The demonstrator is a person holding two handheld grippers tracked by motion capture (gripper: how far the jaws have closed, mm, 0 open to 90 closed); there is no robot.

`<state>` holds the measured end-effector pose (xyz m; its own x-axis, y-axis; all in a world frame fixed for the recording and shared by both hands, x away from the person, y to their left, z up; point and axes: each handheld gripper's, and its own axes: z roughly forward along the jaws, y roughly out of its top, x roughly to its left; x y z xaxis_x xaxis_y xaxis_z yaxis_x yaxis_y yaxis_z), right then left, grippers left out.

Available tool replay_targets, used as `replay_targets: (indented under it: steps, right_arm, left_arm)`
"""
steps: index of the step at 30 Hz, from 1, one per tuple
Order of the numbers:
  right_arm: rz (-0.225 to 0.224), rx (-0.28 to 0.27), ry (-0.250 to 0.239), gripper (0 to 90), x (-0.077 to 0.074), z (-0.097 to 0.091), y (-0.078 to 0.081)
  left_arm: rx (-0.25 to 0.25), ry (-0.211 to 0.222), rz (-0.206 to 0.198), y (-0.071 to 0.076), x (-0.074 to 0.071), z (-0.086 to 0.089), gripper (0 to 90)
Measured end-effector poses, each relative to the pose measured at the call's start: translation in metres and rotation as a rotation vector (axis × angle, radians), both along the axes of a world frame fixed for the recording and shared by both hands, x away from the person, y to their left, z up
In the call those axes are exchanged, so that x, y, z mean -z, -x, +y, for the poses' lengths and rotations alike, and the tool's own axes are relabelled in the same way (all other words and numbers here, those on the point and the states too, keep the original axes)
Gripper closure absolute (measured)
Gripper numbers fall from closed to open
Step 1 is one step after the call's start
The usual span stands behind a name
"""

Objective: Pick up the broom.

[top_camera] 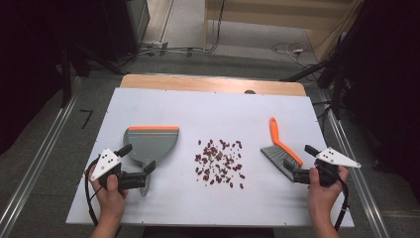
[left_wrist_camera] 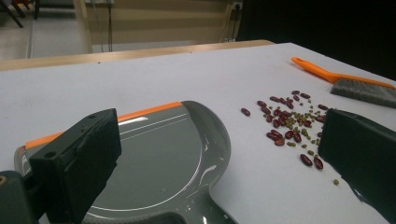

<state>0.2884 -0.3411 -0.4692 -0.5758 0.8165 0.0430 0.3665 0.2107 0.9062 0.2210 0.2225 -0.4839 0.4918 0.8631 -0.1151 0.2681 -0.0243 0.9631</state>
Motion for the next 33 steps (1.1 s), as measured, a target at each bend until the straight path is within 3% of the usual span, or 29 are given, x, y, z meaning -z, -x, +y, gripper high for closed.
replay_targets:
  steps: [8, 14, 17, 19, 23, 27, 31, 33]
  right_arm:
    - [0.012, 0.026, -0.001, 0.0, -0.014, 0.003, -0.004]
    - [0.018, -0.001, 0.018, 0.0, -0.028, 0.012, -0.015]
    - [0.052, -0.005, 0.026, 0.0, -0.037, 0.017, -0.027]
    - [0.075, 0.026, 0.053, 0.0, -0.042, 0.021, -0.035]
    - [0.111, 0.021, 0.054, 0.0, -0.046, 0.024, -0.050]
    - [0.170, 0.052, 0.093, 7.6, -0.046, 0.034, -0.072]
    - [0.227, 0.098, 0.140, 20.9, -0.044, 0.042, -0.089]
    - [0.262, 0.123, 0.145, 33.1, -0.040, 0.043, -0.095]
  left_arm:
    - [0.007, -0.013, 0.002, -0.002, 0.001, -0.003, 0.0]
    - [0.002, -0.003, -0.003, -0.002, 0.000, -0.002, 0.0]
    - [0.005, -0.004, 0.000, -0.003, 0.000, -0.002, 0.0]
    - [0.007, -0.010, 0.002, -0.003, 0.000, -0.003, 0.0]
    - [0.007, -0.016, -0.009, -0.003, -0.001, -0.004, 0.0]
    - [0.008, -0.016, -0.006, -0.004, 0.000, -0.005, 0.0]
    - [0.008, -0.022, -0.003, -0.004, 0.000, -0.005, 0.0]
    - [0.011, -0.025, 0.002, -0.006, 0.001, -0.005, 0.0]
